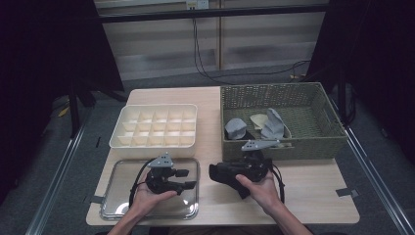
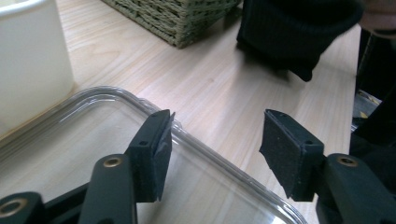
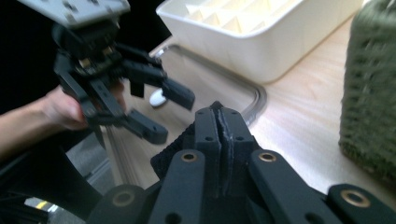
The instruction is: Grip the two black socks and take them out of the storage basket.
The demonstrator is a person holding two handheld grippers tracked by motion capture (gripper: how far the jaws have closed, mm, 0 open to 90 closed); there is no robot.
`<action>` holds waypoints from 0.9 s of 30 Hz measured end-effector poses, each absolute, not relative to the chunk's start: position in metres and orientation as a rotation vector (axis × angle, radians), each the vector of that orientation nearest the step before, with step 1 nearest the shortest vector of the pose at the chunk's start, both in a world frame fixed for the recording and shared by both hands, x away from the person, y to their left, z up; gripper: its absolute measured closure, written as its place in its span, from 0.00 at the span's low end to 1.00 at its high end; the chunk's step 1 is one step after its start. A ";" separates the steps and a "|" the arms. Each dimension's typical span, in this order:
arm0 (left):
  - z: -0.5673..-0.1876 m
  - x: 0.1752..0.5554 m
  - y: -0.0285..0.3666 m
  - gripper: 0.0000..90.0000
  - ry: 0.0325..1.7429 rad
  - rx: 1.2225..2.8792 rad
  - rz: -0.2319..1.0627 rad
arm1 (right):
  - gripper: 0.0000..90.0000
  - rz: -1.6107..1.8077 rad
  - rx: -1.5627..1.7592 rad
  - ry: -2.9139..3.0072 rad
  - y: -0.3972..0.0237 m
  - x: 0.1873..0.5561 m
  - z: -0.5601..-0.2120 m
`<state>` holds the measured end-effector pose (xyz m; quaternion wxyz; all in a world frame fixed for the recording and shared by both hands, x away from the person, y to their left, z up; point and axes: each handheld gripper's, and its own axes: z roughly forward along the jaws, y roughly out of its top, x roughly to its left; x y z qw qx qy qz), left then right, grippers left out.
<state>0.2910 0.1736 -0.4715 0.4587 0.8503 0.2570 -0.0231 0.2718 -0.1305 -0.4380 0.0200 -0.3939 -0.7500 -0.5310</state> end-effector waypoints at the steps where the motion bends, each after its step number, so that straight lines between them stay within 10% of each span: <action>1: -0.472 0.290 0.173 0.50 0.635 2.094 -0.059 | 0.96 -1.661 -1.221 -2.327 -0.132 0.272 -0.435; 27: -0.472 0.290 0.166 0.63 0.590 2.098 -0.048 | 0.96 -1.970 -1.093 -2.240 -0.136 0.259 -0.347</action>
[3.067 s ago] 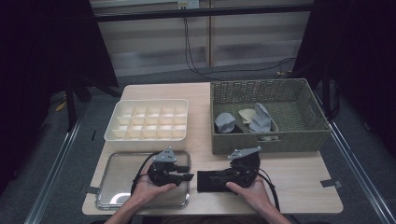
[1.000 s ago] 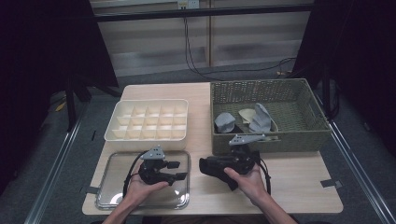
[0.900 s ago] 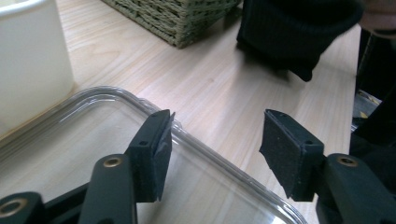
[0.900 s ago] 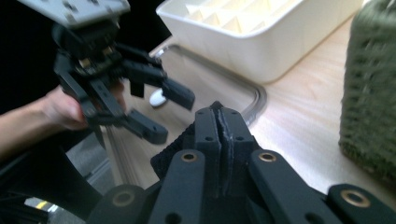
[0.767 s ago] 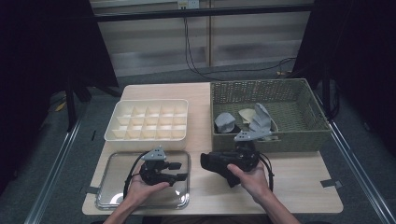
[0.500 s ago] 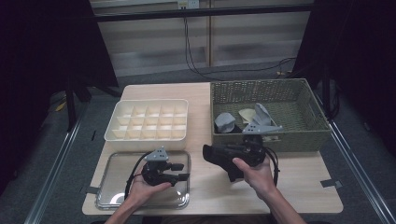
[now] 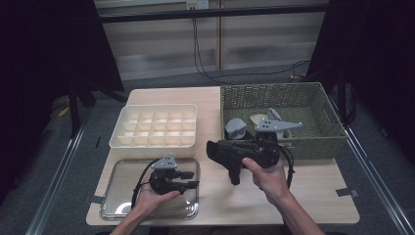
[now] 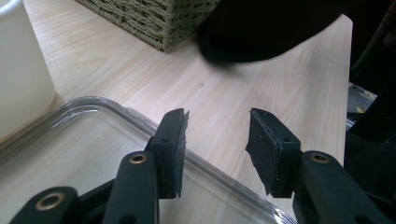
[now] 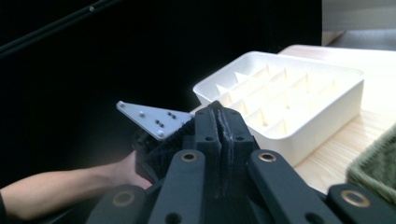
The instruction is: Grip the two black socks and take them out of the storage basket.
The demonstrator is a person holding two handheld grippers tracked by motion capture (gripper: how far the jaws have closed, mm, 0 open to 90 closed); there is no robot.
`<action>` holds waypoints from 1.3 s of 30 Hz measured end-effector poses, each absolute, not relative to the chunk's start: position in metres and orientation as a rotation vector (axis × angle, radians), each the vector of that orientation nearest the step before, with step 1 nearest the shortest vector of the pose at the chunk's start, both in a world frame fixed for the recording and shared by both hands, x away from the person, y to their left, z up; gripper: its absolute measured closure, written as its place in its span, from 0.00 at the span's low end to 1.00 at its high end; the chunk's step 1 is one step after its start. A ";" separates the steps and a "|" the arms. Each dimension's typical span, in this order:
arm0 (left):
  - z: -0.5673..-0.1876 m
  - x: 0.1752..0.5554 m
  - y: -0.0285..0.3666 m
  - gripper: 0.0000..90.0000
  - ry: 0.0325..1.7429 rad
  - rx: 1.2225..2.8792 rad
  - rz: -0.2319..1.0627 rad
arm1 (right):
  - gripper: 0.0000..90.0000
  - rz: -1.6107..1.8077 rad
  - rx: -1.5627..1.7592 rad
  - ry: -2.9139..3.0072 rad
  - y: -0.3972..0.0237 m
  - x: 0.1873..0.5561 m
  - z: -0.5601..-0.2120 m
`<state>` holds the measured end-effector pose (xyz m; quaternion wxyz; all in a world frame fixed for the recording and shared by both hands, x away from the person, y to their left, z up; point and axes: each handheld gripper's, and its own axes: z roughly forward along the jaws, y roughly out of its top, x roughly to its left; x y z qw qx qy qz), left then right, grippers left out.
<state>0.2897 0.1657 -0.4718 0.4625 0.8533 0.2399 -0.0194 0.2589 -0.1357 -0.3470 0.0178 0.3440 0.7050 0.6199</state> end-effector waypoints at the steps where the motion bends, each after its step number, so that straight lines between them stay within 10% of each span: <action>1: -0.472 0.290 0.166 0.63 0.592 2.095 -0.049 | 0.96 1.926 1.069 2.190 -0.136 0.259 -0.347; 39: -0.495 0.300 0.090 0.79 0.466 2.292 -0.075 | 0.96 1.780 1.392 2.177 -0.190 0.252 -0.432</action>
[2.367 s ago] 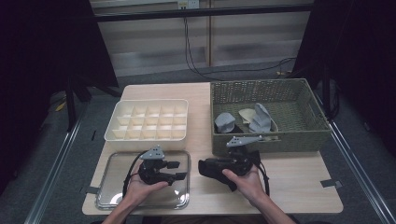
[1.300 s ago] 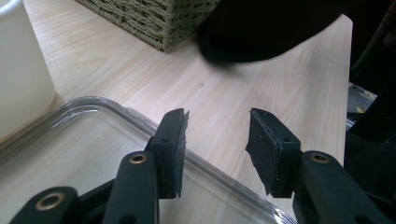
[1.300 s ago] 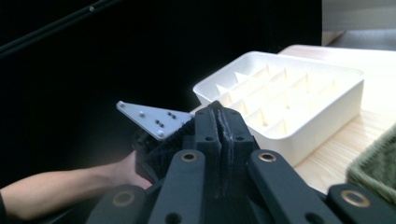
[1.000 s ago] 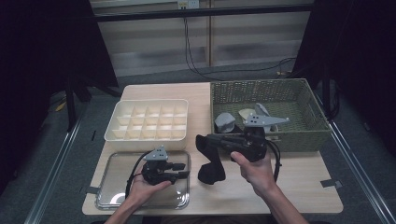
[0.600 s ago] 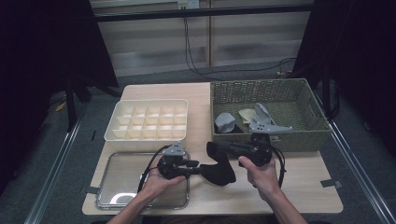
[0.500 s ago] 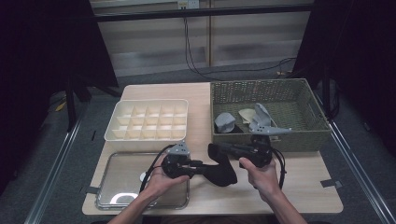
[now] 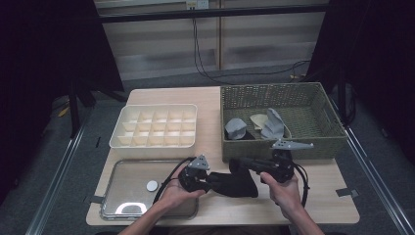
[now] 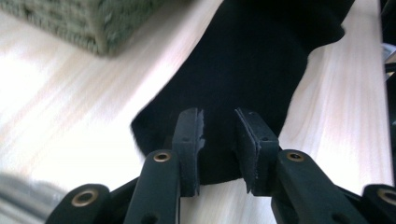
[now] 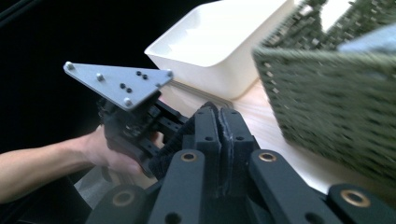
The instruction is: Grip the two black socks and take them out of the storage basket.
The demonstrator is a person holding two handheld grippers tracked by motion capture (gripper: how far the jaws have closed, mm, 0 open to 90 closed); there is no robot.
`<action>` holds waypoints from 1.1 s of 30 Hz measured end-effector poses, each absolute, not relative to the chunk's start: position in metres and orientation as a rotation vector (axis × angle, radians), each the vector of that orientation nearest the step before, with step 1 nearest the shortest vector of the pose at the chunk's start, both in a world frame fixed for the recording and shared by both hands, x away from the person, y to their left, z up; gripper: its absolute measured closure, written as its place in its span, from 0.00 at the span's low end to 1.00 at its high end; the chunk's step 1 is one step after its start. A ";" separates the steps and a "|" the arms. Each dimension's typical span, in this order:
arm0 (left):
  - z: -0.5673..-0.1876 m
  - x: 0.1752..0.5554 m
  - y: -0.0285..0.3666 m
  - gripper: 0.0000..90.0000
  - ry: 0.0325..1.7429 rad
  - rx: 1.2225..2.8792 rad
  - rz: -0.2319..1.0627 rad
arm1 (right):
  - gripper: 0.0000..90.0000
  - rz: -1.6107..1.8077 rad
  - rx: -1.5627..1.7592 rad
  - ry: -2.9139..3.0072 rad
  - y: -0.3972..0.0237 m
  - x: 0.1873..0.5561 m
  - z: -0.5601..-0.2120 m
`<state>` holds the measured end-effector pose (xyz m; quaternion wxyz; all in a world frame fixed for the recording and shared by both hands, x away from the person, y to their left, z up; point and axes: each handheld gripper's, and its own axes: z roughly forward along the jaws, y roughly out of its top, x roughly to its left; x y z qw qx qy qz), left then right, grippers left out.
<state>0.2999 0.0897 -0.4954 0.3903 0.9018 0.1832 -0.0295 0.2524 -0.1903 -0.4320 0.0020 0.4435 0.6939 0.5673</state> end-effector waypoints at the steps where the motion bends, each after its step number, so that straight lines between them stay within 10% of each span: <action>1: -0.498 0.299 0.090 0.80 0.479 2.281 -0.083 | 0.96 1.767 1.405 2.178 -0.193 0.251 -0.435; 33: -0.496 0.281 0.099 0.81 0.487 2.305 -0.094 | 0.81 1.488 1.598 2.070 -0.270 0.225 -0.468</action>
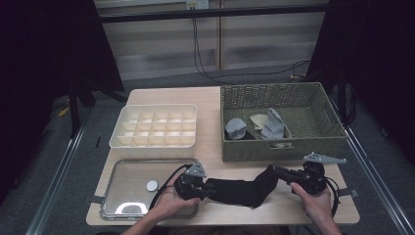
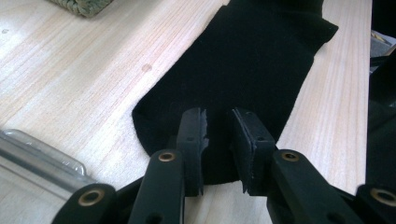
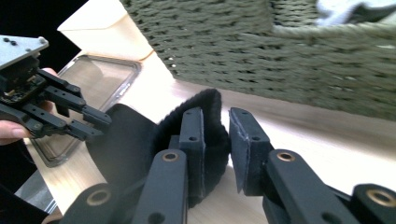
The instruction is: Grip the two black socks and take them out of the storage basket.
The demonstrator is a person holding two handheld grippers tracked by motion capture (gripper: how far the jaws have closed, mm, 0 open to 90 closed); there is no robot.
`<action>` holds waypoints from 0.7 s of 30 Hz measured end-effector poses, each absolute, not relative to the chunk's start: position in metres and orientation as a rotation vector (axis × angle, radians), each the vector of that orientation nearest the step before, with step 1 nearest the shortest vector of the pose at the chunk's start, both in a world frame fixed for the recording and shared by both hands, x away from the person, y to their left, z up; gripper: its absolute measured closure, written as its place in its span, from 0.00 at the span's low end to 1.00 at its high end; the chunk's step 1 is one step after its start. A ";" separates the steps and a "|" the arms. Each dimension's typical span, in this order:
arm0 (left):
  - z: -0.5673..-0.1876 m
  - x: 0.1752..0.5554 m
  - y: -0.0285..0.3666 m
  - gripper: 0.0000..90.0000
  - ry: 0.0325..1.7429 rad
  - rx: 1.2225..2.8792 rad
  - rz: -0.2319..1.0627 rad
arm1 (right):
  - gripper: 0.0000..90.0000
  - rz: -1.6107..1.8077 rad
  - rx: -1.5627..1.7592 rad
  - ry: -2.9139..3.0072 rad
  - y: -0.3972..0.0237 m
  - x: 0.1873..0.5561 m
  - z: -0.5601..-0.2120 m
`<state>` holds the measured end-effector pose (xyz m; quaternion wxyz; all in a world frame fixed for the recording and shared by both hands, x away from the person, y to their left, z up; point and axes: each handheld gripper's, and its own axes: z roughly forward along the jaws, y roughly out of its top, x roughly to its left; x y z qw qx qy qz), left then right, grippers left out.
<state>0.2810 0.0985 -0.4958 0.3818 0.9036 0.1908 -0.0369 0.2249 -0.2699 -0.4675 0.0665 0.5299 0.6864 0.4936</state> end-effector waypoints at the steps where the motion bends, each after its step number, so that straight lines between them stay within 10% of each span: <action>1: -0.496 0.280 0.098 0.81 0.491 2.293 -0.093 | 0.80 1.478 1.606 2.060 -0.272 0.224 -0.468; 21: -0.494 0.276 0.100 0.79 0.481 2.323 -0.082 | 0.74 1.427 1.645 1.985 -0.282 0.220 -0.467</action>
